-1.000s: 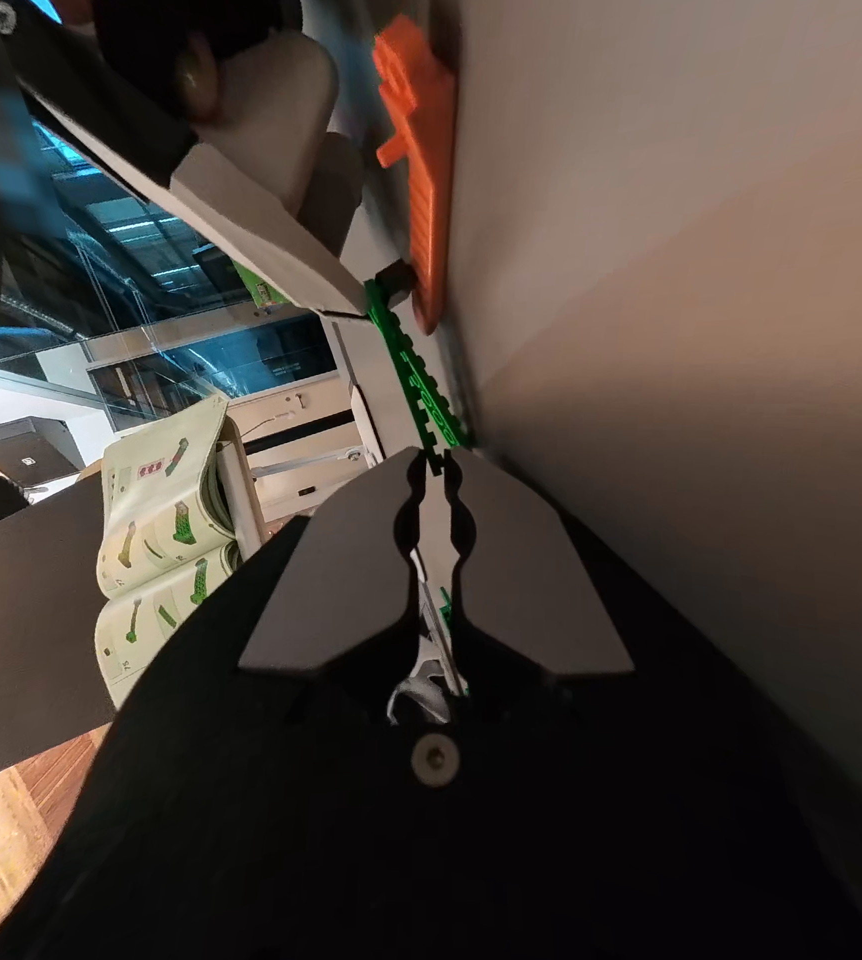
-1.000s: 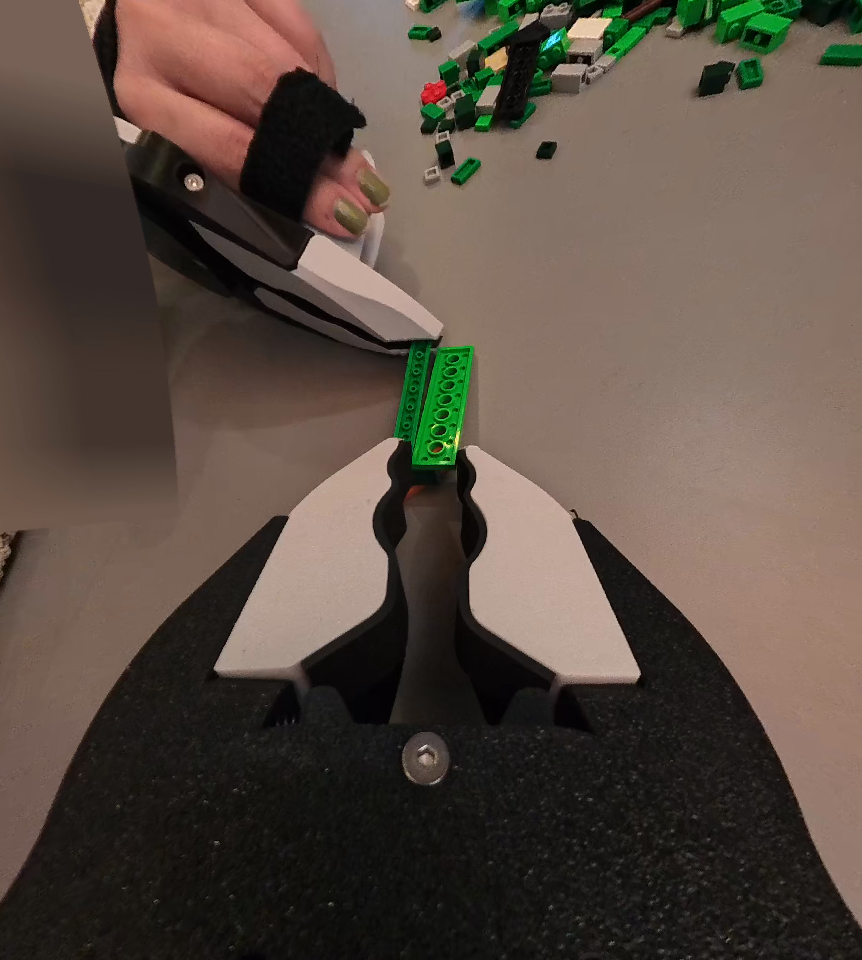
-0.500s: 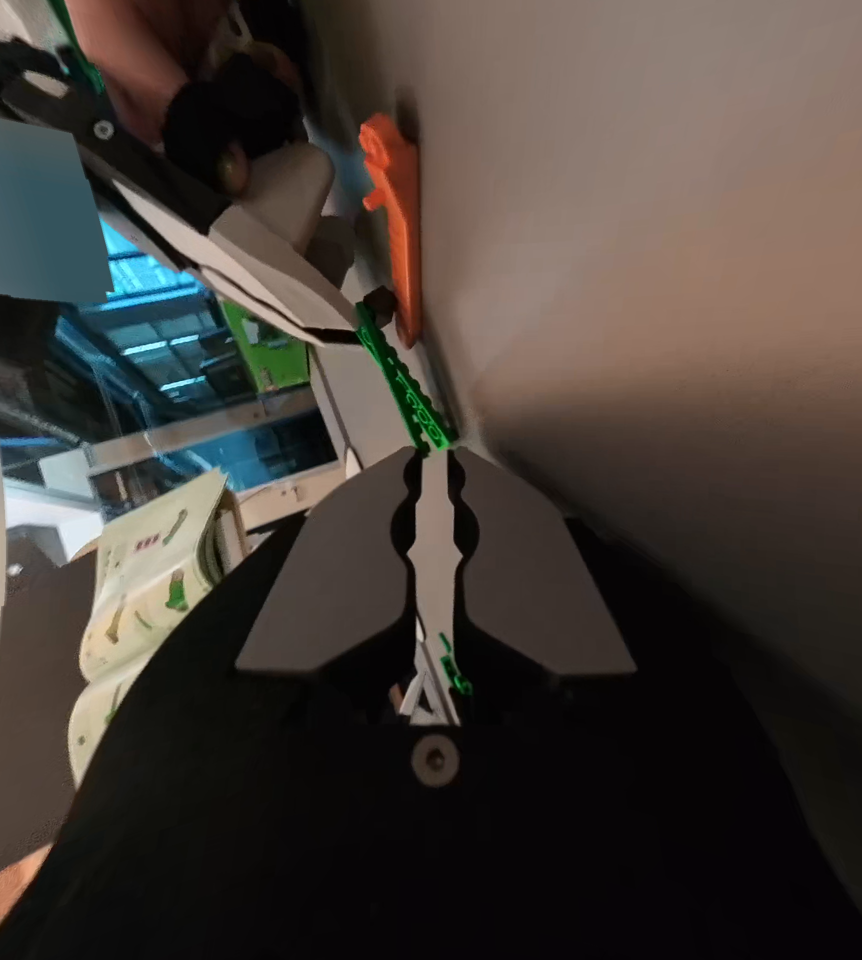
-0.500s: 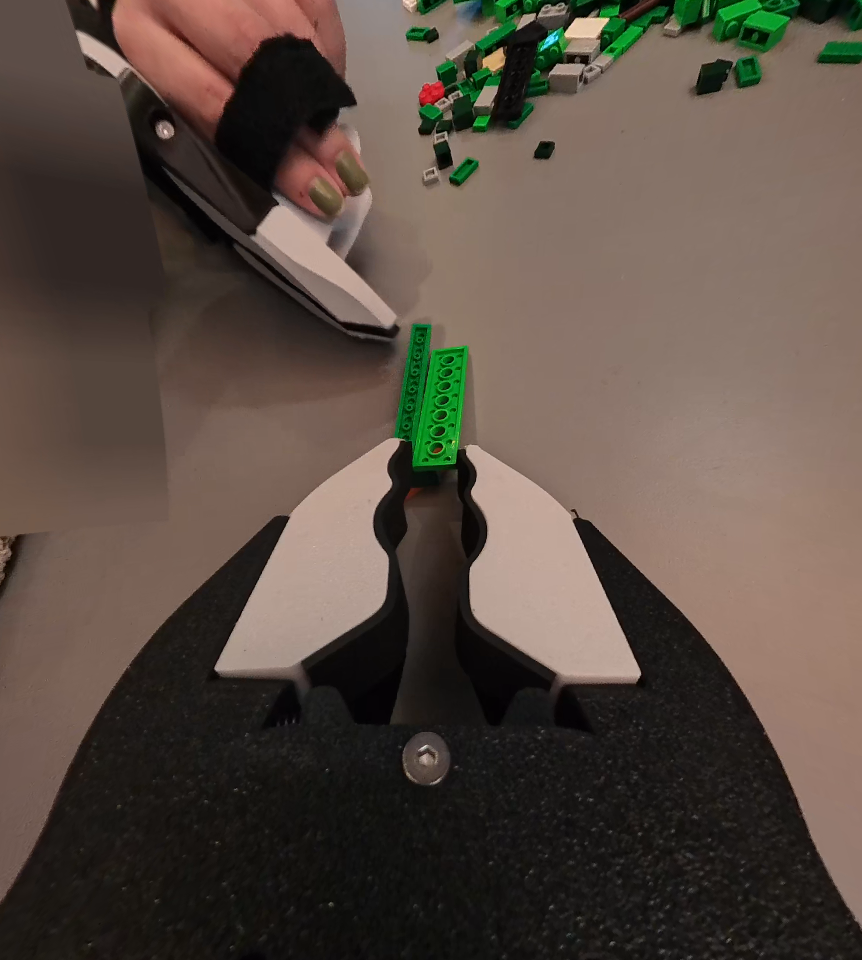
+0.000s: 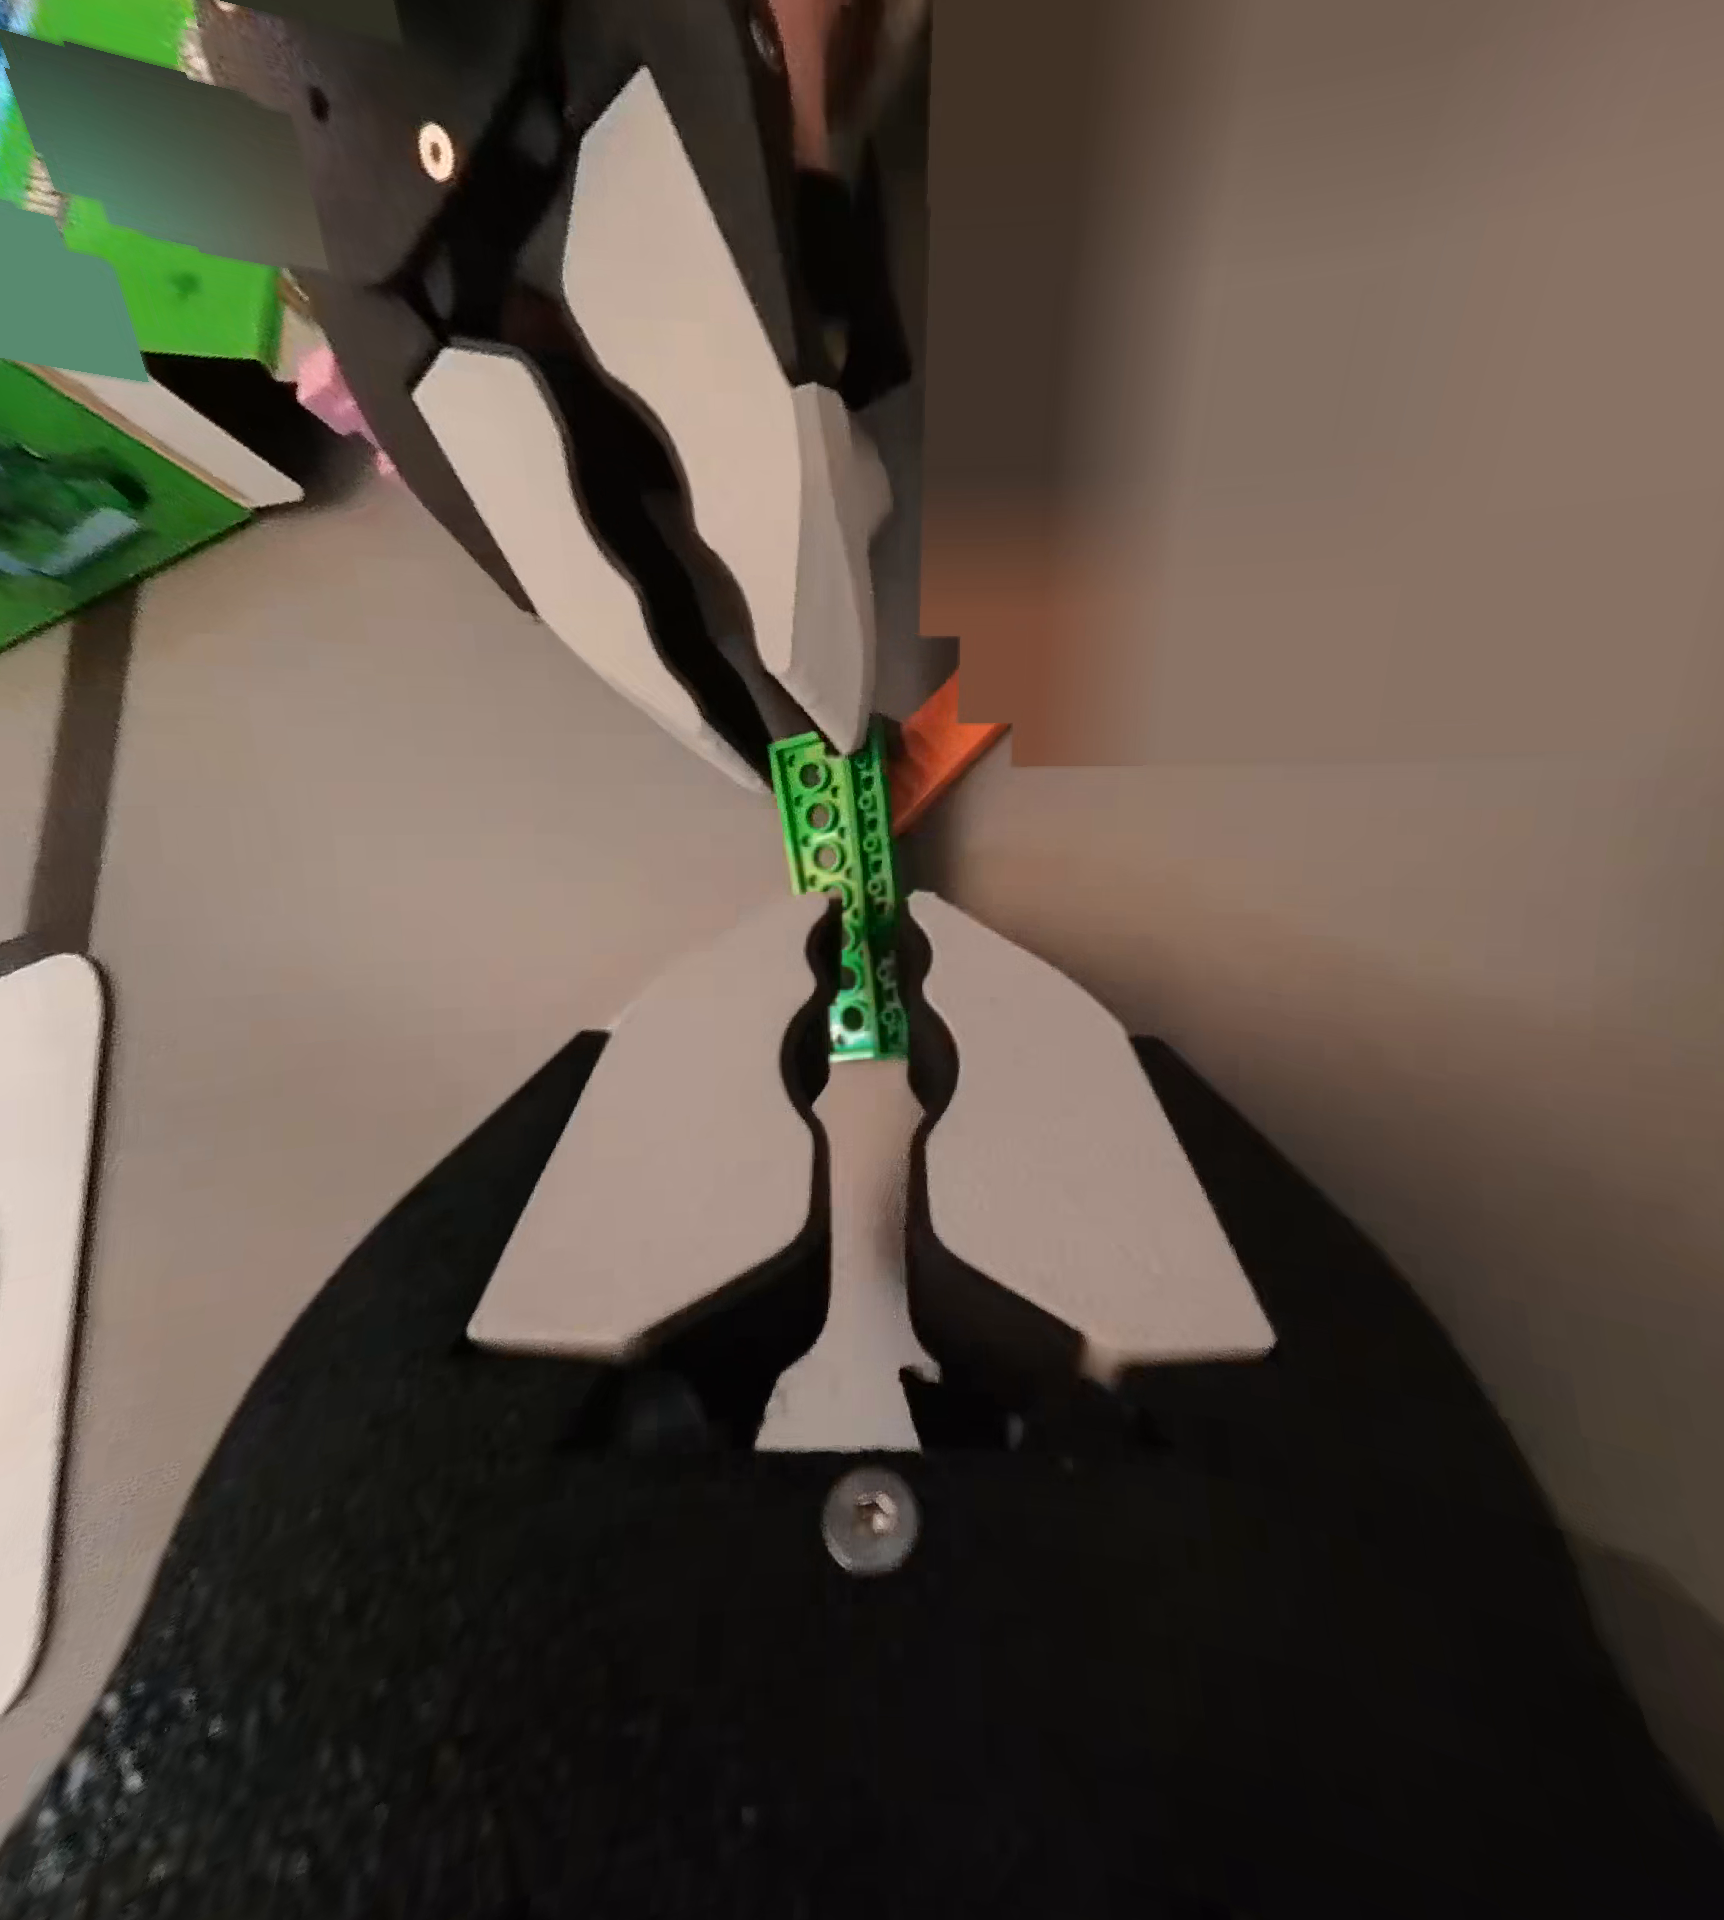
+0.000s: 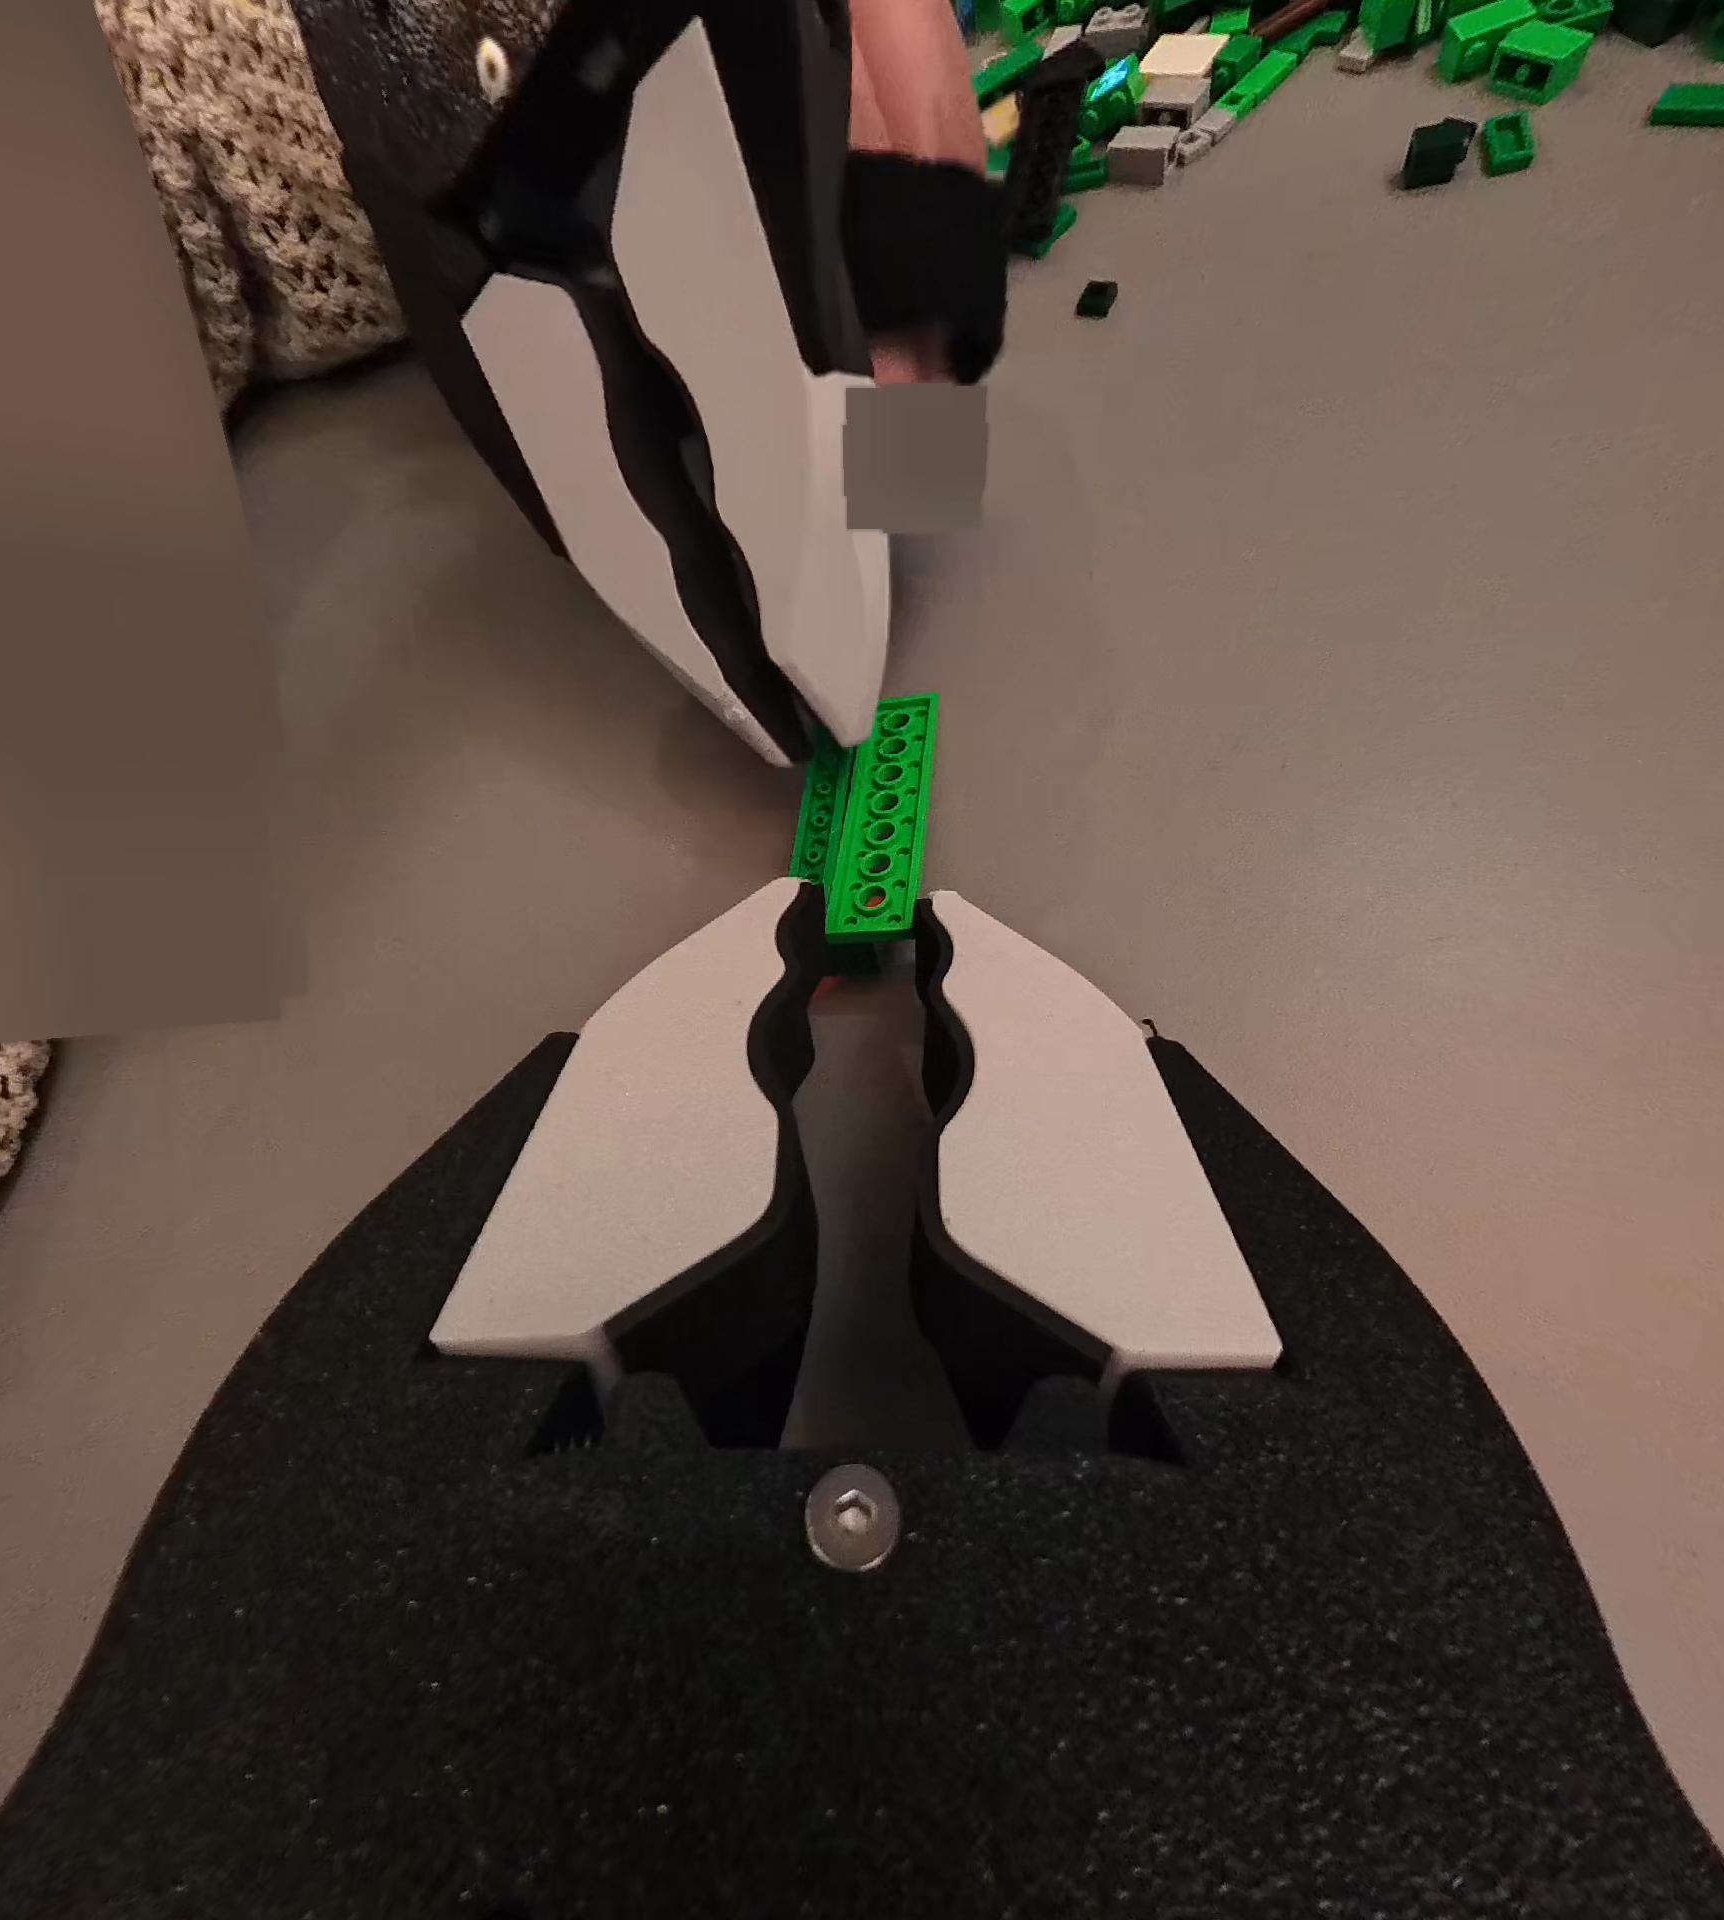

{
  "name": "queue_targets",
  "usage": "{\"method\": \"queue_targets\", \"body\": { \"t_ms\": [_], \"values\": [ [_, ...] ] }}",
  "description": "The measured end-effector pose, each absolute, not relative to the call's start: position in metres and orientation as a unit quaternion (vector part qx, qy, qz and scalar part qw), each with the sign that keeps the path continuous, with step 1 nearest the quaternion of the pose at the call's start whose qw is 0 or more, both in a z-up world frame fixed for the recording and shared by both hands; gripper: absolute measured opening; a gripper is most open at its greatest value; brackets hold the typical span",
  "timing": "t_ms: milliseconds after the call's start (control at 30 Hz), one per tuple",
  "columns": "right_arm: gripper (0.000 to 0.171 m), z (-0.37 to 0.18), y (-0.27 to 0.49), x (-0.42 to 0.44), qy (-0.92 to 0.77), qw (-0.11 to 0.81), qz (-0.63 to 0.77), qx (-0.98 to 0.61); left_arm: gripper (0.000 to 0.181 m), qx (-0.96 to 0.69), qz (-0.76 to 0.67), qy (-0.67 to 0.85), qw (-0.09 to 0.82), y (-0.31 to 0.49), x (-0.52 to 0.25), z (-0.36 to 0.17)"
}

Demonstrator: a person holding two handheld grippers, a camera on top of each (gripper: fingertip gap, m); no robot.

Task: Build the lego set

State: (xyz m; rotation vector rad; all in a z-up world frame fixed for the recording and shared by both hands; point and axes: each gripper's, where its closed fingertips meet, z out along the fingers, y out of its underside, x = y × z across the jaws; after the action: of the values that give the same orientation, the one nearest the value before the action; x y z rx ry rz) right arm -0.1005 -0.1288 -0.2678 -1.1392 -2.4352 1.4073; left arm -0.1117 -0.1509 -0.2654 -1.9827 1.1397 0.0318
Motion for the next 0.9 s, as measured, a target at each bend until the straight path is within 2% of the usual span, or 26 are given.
{"method": "queue_targets", "body": {
  "t_ms": [33,167,333,900],
  "values": [
    [0.017,-0.268,-0.129,-0.1,-0.801,0.054,0.463,-0.375,0.01,-0.793,0.0,0.45,0.411,-0.152,-0.11,-0.266],
    [0.017,-0.268,-0.129,-0.1,-0.801,0.053,0.463,-0.375,0.018,-0.804,-0.046,0.427,0.412,-0.153,-0.108,-0.263],
    [0.017,-0.268,-0.129,-0.1,-0.801,0.053,0.463,-0.375,0.008,-0.816,-0.068,0.417,0.395,-0.15,-0.107,-0.266],
    [0.017,-0.268,-0.129,-0.101,-0.801,0.053,0.464,-0.376,0.0,-0.814,-0.05,0.429,0.389,-0.151,-0.101,-0.272]
  ]
}}
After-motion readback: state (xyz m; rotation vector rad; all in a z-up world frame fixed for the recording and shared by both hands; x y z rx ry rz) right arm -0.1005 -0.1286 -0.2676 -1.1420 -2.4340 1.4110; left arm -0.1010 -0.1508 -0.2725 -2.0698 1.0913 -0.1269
